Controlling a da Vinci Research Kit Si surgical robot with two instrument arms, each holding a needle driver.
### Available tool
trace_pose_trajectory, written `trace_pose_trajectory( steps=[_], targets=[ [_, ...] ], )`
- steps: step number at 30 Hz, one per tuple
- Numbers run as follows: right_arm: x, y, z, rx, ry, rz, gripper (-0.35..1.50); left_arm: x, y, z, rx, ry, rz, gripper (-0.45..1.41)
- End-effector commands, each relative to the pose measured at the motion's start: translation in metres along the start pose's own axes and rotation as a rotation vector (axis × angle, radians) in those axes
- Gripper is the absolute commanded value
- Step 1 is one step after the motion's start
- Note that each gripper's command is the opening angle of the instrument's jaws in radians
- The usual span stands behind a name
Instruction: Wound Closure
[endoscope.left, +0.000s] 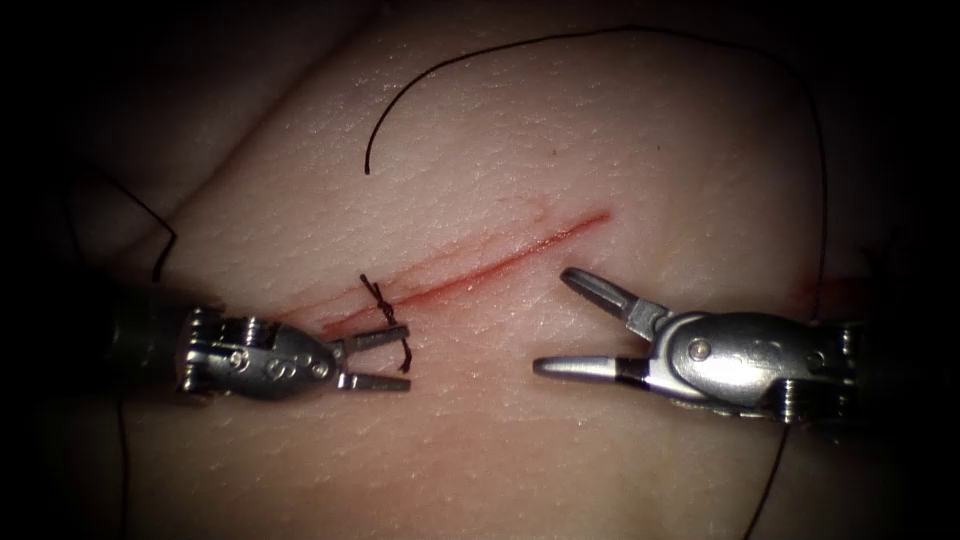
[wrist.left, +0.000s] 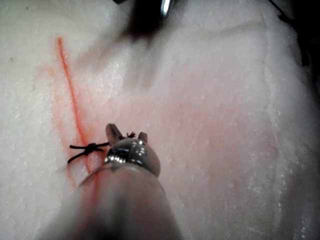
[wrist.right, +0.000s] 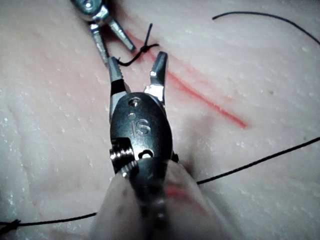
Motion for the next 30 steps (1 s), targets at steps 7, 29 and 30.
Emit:
trace_pose_trajectory(
  steps=[7, 29, 30],
  targets=[
    [-0.0009, -0.0011, 0.0007, 0.008, -0.003, -0.003, 0.59, -0.0003, 0.0006, 0.0012, -0.003, -0.005, 0.002, 0.44],
    [-0.0031, 0.0001, 0.0051, 0.095, -0.046, -0.238, 1.05, -0.0005, -0.0008, -0.0024, 0.031, 0.032, -0.01, -0.45],
    [-0.0033, 0.0001, 0.0056, 0.102, -0.041, -0.258, 1.06, -0.0005, -0.0008, -0.0027, 0.031, 0.031, -0.01, -0.45]
  ],
)
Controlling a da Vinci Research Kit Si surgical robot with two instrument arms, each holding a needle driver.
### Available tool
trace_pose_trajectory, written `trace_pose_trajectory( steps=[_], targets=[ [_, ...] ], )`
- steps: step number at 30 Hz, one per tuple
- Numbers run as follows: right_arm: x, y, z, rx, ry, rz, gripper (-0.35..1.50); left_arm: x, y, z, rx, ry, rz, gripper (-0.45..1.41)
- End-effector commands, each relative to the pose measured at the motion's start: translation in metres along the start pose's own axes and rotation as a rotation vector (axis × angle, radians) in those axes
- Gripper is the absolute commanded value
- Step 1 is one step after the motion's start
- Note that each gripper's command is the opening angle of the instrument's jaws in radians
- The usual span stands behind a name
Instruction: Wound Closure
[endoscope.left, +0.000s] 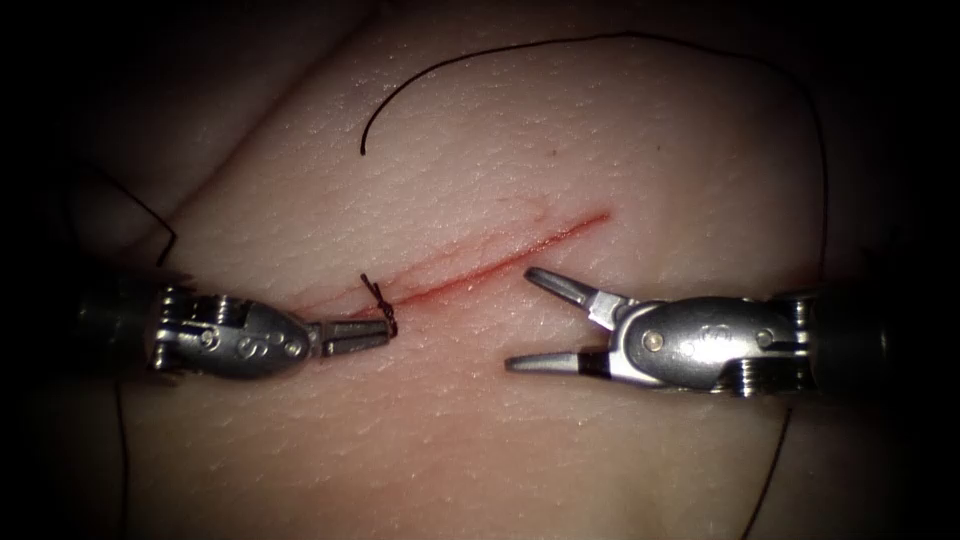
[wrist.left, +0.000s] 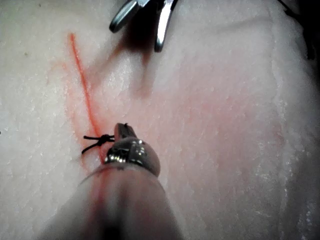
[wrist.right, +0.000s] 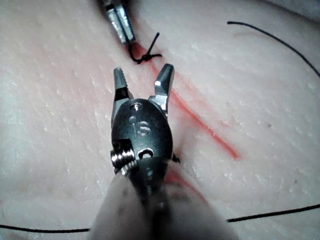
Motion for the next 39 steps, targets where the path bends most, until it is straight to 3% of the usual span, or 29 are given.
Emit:
trace_pose_trajectory(
  steps=[1, 4, 10, 39],
  targets=[
    [-0.0006, -0.0002, 0.0021, 0.015, 0.019, -0.026, 1.1, -0.0002, 0.0007, 0.0005, -0.004, -0.001, -0.003, -0.45],
    [-0.0015, -0.0002, 0.0043, 0.038, 0.042, -0.068, 1.2, -0.0001, 0.0009, 0.0001, -0.003, -0.004, -0.004, -0.45],
    [-0.0023, -0.0018, 0.0074, 0.094, 0.08, -0.105, 1.2, 0.0, 0.0009, -0.0001, -0.004, -0.004, -0.006, -0.45],
    [-0.0034, -0.0033, 0.0161, 0.132, 0.105, -0.236, 1.18, 0.0007, 0.0003, -0.0008, -0.01, -0.004, -0.01, -0.45]
  ],
)
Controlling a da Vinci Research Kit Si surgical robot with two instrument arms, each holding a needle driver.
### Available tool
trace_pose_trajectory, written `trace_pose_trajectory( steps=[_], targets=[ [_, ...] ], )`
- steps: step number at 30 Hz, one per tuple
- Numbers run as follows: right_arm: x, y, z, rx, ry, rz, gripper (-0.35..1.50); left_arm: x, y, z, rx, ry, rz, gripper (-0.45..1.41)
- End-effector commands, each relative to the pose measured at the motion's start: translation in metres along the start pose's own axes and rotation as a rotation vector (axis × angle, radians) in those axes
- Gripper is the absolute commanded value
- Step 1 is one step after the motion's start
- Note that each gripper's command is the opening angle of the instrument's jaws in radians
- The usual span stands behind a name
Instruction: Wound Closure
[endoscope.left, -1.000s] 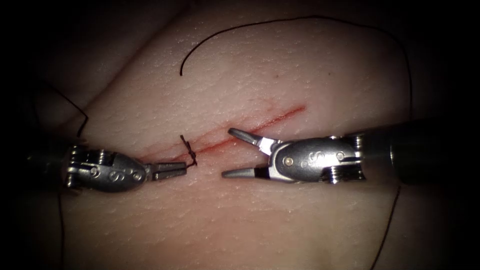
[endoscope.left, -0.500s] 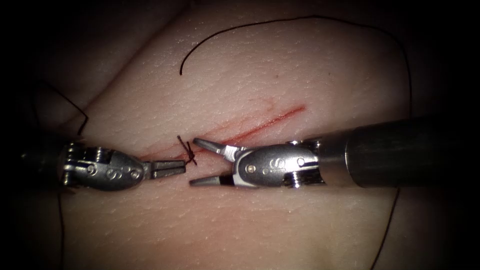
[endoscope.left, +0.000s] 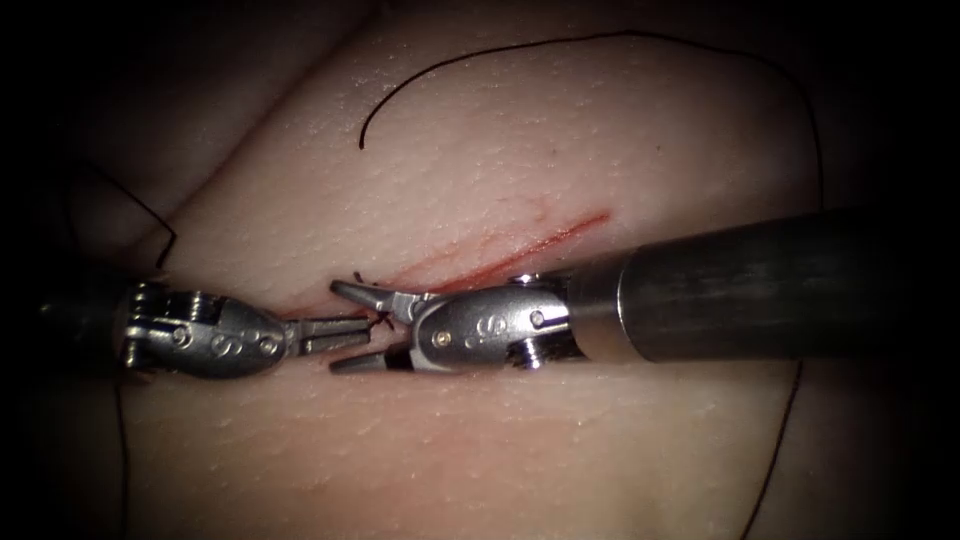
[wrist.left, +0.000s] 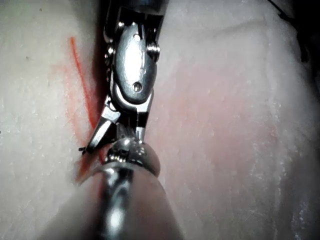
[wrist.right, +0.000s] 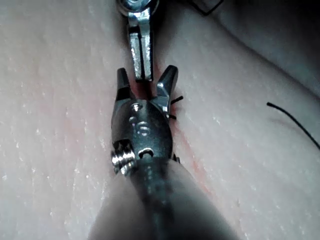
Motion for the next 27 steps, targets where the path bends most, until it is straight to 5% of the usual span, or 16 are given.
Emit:
trace_pose_trajectory(
  steps=[1, 27],
  targets=[
    [-0.0005, -0.0004, 0.0013, 0.002, -0.001, -0.002, 1.18, -0.0002, 0.0006, 0.0007, -0.003, 0.001, 0.0, -0.45],
    [-0.0012, -0.0006, 0.0038, 0.002, 0.001, -0.022, 1.06, -0.0004, 0.0005, 0.0006, -0.003, 0.0, 0.0, -0.45]
  ],
)
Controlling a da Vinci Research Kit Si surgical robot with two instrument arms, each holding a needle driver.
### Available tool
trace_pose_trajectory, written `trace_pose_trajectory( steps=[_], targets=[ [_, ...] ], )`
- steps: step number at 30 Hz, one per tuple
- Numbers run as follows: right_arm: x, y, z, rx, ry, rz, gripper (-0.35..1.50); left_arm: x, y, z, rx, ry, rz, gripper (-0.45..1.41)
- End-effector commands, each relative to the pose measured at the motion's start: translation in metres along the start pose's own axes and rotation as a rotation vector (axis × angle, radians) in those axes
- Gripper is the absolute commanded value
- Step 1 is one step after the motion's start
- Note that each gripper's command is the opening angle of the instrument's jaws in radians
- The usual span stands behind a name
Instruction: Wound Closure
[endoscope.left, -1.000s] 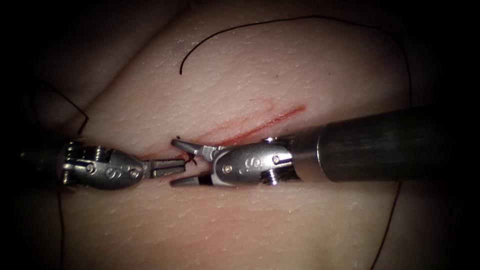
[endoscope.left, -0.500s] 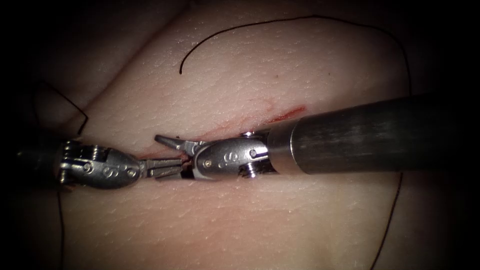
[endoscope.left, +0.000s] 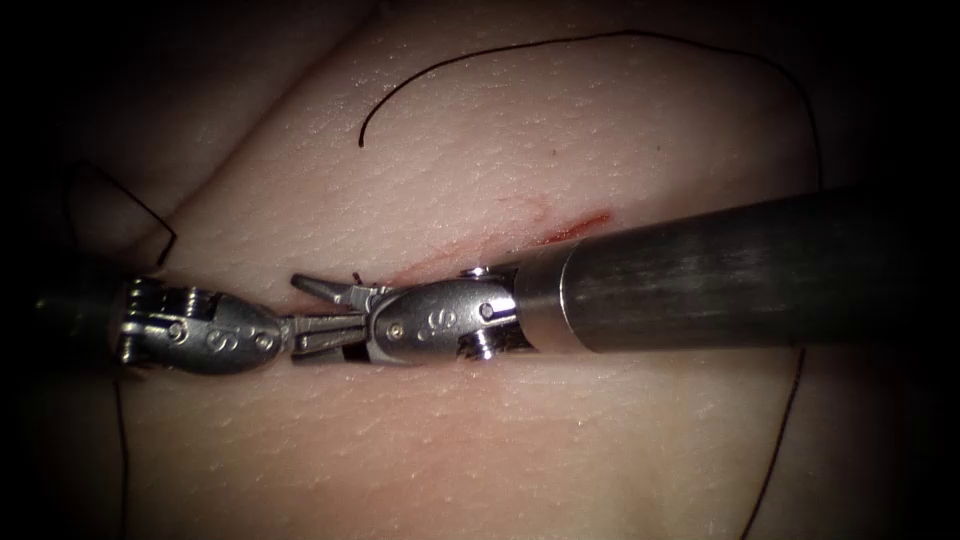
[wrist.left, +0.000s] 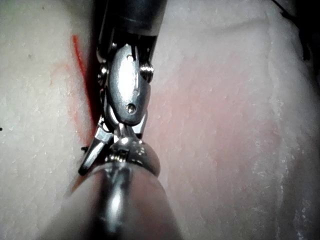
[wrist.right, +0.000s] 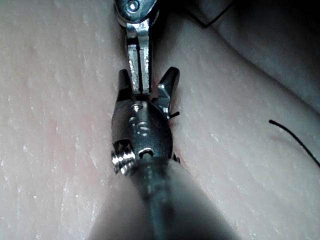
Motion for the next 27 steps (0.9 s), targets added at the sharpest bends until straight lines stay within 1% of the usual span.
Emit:
trace_pose_trajectory(
  steps=[1, 2, 4, 5, 10, 13, 15, 16, 18, 19, 20, 22, 27],
  targets=[
    [-0.0005, -0.0006, 0.0008, 0.002, 0.0, -0.001, 0.95, -0.0001, 0.0007, 0.0007, -0.002, 0.0, -0.001, -0.45],
    [-0.0006, -0.0007, 0.0008, 0.002, 0.0, -0.002, 0.66, -0.0001, 0.0007, 0.0007, -0.001, -0.001, -0.001, -0.45],
    [-0.0009, -0.001, 0.0007, 0.006, -0.002, -0.006, -0.31, 0.0, 0.0009, 0.0008, 0.001, -0.002, -0.002, -0.45],
    [-0.001, -0.0009, 0.0008, 0.008, -0.005, -0.006, -0.35, 0.0, 0.001, 0.0009, 0.002, -0.003, -0.002, -0.45],
    [-0.0011, -0.0007, 0.0007, -0.028, 0.003, -0.007, -0.35, -0.0001, 0.0014, 0.0011, 0.008, -0.007, 0.0, -0.45],
    [-0.0009, -0.0009, 0.0005, -0.028, 0.006, -0.008, -0.35, -0.0002, 0.0013, 0.0011, 0.008, -0.007, 0.001, -0.45],
    [-0.0009, -0.0011, -0.0002, -0.005, -0.002, -0.007, -0.35, -0.0003, 0.0013, 0.0007, 0.005, -0.006, 0.001, -0.45],
    [-0.0008, -0.0011, -0.0006, -0.007, -0.005, -0.006, -0.33, -0.0003, 0.0014, 0.0005, 0.003, -0.005, 0.002, -0.45],
    [-0.0007, -0.0009, -0.0015, -0.018, -0.011, 0.009, 0.68, -0.0004, 0.0014, -0.0003, 0.003, 0.003, 0.001, -0.45],
    [-0.0006, -0.0008, -0.0022, -0.027, -0.005, 0.035, 1.13, -0.0004, 0.0013, -0.0007, 0.004, 0.008, 0.0, -0.45],
    [-0.0005, -0.0006, -0.0028, -0.036, -0.004, 0.043, 1.23, -0.0003, 0.0013, -0.0011, 0.006, 0.013, -0.002, -0.45],
    [-0.0002, -0.0004, -0.0044, -0.049, -0.002, 0.054, 1.33, -0.0002, 0.0015, -0.0021, 0.014, 0.029, -0.006, -0.45],
    [0.0005, -0.0001, -0.0078, -0.075, 0.019, 0.066, 1.33, 0.0001, 0.002, -0.0041, 0.031, 0.055, -0.015, -0.45]
  ],
)
